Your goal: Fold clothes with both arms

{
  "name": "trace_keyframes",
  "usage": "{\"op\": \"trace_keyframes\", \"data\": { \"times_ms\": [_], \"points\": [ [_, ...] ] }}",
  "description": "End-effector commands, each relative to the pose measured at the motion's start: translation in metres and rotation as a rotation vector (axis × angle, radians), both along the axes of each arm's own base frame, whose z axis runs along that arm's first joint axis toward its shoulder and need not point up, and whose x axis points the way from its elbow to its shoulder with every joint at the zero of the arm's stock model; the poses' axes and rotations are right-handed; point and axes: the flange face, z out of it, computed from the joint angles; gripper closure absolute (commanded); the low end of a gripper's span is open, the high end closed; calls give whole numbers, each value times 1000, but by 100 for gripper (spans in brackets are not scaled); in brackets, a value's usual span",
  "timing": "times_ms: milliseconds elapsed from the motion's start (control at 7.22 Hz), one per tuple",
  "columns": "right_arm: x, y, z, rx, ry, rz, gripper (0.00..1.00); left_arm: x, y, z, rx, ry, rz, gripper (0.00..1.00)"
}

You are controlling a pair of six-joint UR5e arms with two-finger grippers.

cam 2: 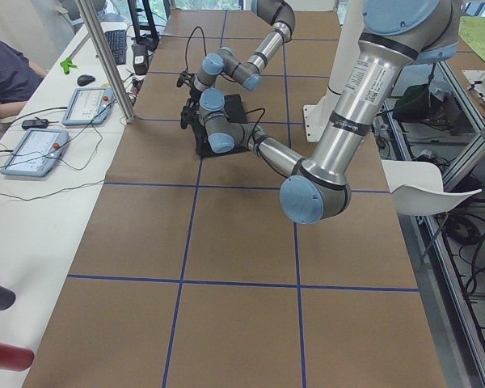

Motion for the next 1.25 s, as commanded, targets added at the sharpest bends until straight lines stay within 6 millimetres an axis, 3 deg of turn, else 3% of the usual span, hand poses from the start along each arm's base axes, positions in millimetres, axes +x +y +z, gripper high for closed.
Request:
{"op": "trace_keyframes", "data": {
  "times_ms": [0, 138, 277, 415, 554, 692, 831, 1108],
  "points": [
    [9, -12, -17, 3, -35, -1, 100, -4, 1, 2, -5, -2, 0, 0],
    [18, -16, -19, -37, -67, -32, 47, -5, 0, 3, -7, -6, 0, 0],
    [36, -23, -19, -105, -52, -75, 1, -12, -5, 3, 26, -19, -1, 0],
    [69, -27, -30, -165, -33, -144, 0, -21, -10, 20, 67, -88, 27, 0],
    [111, -19, -27, -189, 6, -228, 0, -35, -17, 22, 122, -163, 61, 0],
    [153, -11, 0, -190, 9, -267, 0, -53, -24, 20, 139, -230, 79, 0],
    [200, -7, 49, -176, 8, -328, 0, -74, -34, 28, 197, -307, 125, 0],
    [289, -2, 152, -155, 62, -436, 0, -143, -51, 80, 261, -465, 213, 0]
  ]
}}
